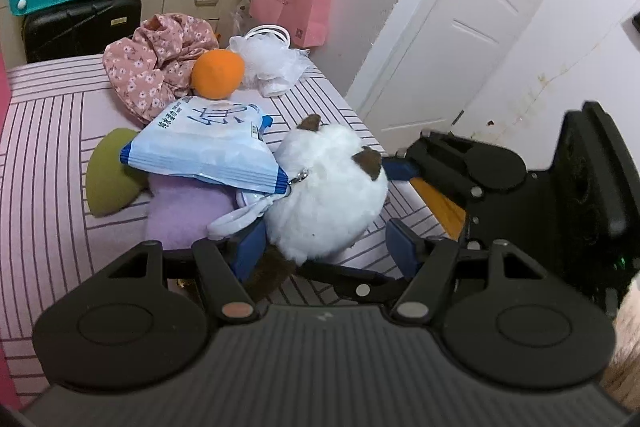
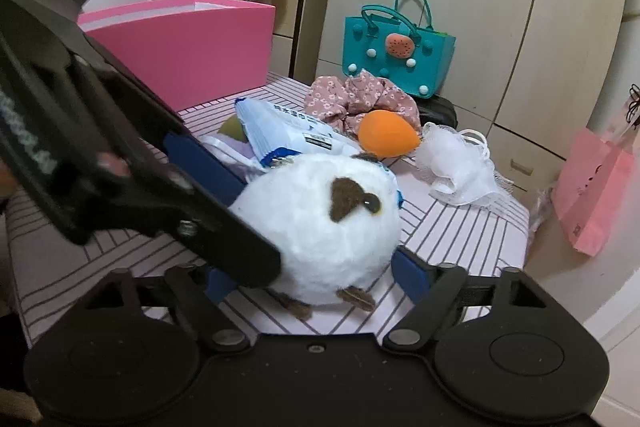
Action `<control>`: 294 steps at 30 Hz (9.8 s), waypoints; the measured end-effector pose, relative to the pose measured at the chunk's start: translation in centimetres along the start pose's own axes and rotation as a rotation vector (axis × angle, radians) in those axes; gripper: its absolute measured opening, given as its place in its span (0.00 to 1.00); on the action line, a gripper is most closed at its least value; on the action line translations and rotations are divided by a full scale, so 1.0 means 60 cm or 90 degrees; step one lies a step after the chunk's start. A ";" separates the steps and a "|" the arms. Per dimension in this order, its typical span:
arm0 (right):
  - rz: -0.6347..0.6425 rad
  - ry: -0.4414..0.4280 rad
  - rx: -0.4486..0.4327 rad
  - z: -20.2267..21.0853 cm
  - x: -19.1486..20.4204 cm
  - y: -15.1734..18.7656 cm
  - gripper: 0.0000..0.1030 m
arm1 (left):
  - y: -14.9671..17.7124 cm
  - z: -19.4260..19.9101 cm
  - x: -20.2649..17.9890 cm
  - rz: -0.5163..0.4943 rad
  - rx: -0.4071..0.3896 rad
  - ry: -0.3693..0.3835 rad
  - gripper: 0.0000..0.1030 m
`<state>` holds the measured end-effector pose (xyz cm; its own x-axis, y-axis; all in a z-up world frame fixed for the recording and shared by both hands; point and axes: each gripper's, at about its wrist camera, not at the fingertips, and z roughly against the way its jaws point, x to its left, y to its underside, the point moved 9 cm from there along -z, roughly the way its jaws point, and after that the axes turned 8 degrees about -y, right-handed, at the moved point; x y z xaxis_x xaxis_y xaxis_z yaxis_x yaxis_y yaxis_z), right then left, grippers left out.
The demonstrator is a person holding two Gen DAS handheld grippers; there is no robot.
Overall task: Organize soft objects
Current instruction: 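Grasp the white fluffy cat plush with the left tool, then carry the cat plush with the left tool over the pink box, then open the left tool to release the cat plush into the box, then withdraw the left tool from the box and reach toward the lilac plush, then close the left tool on the lilac plush under the wipes pack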
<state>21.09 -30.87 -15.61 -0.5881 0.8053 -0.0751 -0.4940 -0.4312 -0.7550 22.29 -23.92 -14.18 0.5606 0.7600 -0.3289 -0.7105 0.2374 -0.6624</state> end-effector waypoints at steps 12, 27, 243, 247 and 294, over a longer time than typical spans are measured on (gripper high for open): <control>-0.095 0.037 -0.041 0.022 0.020 0.016 0.66 | 0.013 -0.005 -0.017 -0.051 -0.021 -0.037 0.56; -0.256 0.029 0.009 0.047 0.060 0.025 0.67 | 0.045 0.030 -0.036 -0.064 0.056 -0.024 0.56; -0.129 -0.022 0.041 -0.061 0.005 -0.034 0.82 | -0.016 0.045 0.104 0.065 0.007 -0.118 0.63; -0.121 -0.031 0.048 -0.074 0.012 -0.035 0.85 | -0.023 0.029 0.110 0.085 -0.006 -0.131 0.63; -0.113 0.001 0.045 -0.028 0.070 -0.007 0.90 | 0.040 0.066 0.051 0.070 0.080 -0.046 0.34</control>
<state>19.90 -26.62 -16.73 -0.4865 0.8720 0.0541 -0.6337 -0.3095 -0.7089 20.61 -18.59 -14.12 0.4474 0.8261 -0.3426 -0.8161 0.2204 -0.5342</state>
